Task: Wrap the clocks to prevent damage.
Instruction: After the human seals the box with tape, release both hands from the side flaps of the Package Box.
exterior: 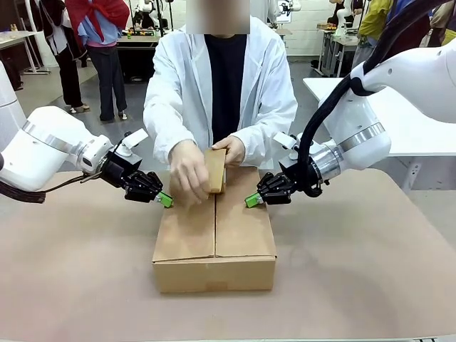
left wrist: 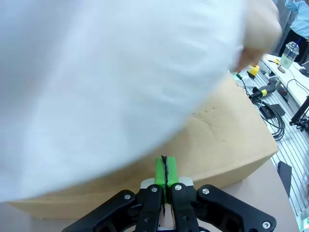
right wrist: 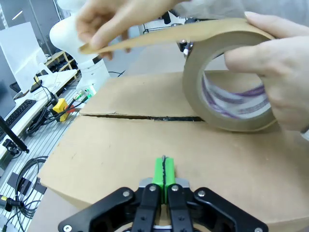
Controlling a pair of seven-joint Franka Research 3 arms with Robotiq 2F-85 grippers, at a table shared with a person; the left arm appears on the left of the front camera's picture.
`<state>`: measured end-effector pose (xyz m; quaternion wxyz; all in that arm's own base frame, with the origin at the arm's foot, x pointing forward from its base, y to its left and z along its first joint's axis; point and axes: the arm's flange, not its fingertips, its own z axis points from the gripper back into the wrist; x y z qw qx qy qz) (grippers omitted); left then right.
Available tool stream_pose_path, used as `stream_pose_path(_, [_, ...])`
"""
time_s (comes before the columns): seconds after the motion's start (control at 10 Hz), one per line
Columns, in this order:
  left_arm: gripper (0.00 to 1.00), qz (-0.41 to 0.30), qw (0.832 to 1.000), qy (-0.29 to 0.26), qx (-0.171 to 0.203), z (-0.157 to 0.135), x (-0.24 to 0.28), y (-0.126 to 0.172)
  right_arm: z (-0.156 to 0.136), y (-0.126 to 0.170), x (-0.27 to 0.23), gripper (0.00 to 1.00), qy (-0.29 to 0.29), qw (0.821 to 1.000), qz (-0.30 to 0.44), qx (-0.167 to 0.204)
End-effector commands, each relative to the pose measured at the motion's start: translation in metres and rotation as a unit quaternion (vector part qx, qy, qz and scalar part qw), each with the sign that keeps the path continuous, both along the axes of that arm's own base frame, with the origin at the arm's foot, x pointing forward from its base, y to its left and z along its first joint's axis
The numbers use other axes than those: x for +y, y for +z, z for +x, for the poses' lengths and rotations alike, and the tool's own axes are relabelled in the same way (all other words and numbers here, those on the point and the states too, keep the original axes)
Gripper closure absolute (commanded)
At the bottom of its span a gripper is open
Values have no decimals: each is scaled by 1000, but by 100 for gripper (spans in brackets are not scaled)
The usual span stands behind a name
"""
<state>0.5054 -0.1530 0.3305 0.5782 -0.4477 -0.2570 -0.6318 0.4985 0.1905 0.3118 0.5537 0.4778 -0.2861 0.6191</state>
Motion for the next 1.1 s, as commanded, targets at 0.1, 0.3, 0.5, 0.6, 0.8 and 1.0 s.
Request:
stream_pose_path(0.1, [100, 2, 1000, 1, 0, 0, -1, -2, 0, -4, 0, 99, -2, 1000, -3, 2])
stream_pose_path(0.3, [100, 2, 1000, 1, 0, 0, -1, -2, 0, -4, 0, 99, -2, 1000, -3, 2])
stream_pose_path(0.5, [100, 2, 1000, 1, 0, 0, -1, -2, 0, -4, 0, 99, -2, 1000, -3, 2])
stream_pose_path(0.6, [100, 2, 1000, 1, 0, 0, -1, -2, 0, -4, 0, 99, -2, 1000, -3, 2])
stream_pose_path(0.8, [100, 2, 1000, 1, 0, 0, -1, -2, 0, -4, 0, 99, -2, 1000, -3, 2])
stream_pose_path(1.0, [100, 2, 1000, 1, 0, 0, -1, -2, 0, -4, 0, 99, -2, 1000, -3, 2])
